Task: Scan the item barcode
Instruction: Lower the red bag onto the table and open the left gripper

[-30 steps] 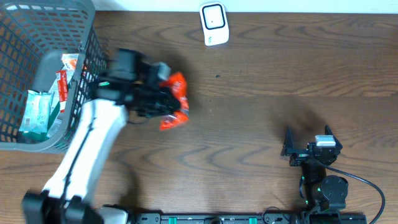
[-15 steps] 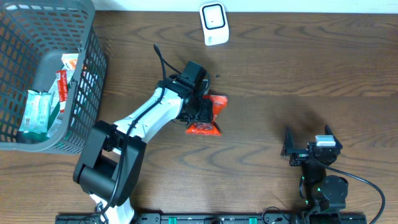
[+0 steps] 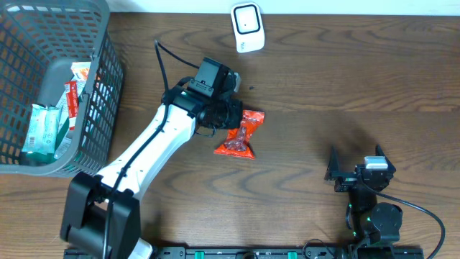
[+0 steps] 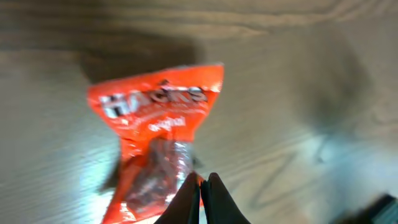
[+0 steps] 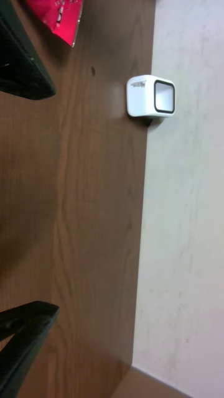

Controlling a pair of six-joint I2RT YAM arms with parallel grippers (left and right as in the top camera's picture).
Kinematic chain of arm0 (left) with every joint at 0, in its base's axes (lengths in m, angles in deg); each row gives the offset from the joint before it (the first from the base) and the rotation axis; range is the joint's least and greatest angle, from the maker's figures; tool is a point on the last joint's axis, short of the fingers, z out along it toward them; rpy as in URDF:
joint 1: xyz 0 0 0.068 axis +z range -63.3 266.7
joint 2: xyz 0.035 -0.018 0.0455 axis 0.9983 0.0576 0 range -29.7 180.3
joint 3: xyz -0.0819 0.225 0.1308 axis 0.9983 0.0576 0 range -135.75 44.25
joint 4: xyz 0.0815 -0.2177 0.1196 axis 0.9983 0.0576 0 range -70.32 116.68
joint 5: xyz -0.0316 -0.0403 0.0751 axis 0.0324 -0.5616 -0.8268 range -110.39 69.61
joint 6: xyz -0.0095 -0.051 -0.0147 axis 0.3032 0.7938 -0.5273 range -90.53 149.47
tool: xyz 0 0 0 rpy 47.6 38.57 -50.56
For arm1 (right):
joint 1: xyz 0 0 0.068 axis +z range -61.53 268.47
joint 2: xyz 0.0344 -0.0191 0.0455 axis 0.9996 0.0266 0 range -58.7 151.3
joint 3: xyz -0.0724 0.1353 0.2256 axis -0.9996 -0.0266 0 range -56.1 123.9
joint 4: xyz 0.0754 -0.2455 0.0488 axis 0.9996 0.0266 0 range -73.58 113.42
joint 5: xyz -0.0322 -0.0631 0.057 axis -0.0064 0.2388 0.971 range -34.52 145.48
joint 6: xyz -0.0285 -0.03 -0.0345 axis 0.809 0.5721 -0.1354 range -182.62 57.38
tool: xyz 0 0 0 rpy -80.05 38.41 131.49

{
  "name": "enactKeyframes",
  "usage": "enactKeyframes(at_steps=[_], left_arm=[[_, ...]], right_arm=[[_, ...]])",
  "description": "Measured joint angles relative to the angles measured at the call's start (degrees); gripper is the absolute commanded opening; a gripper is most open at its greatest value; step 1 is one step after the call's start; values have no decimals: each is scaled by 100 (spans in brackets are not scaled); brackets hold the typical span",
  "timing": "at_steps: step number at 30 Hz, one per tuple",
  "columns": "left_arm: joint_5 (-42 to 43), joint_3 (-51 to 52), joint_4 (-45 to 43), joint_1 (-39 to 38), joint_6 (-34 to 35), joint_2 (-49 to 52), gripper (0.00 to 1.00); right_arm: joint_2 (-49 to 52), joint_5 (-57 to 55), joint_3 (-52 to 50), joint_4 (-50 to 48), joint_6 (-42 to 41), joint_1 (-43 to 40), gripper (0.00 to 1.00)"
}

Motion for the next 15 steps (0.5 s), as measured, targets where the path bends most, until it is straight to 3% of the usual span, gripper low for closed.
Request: enactKeyframes(at_steps=[15], left_arm=[[599,17,275,-31,-313,1753,7]], right_arm=[[0,0,0,-2,0,0,99]])
